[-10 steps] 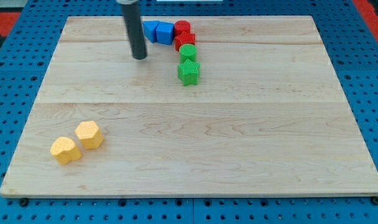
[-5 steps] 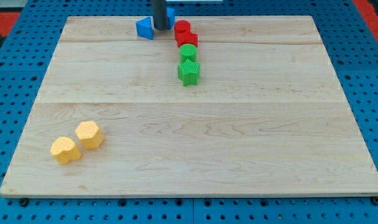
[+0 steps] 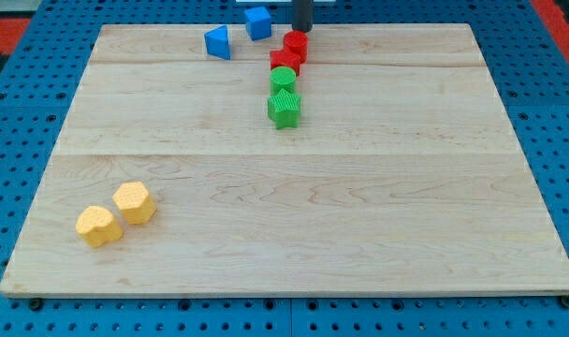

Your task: Move the blue blocks away from the red blocks

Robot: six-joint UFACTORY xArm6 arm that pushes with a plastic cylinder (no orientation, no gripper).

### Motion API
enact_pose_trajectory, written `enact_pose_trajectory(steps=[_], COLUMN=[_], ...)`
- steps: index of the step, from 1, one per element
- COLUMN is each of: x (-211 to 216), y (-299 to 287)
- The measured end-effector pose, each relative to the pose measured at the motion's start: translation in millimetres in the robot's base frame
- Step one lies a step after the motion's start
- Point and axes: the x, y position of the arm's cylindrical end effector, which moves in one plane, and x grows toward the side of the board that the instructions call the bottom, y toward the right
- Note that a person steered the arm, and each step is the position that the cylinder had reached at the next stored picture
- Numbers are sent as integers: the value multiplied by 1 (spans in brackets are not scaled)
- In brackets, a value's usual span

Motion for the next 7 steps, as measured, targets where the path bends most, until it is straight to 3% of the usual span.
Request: enact_pose_trajectory(steps=[2, 4, 5, 6, 7], x=[-1, 9, 14, 30, 83], y=[-21, -148, -165, -175, -176])
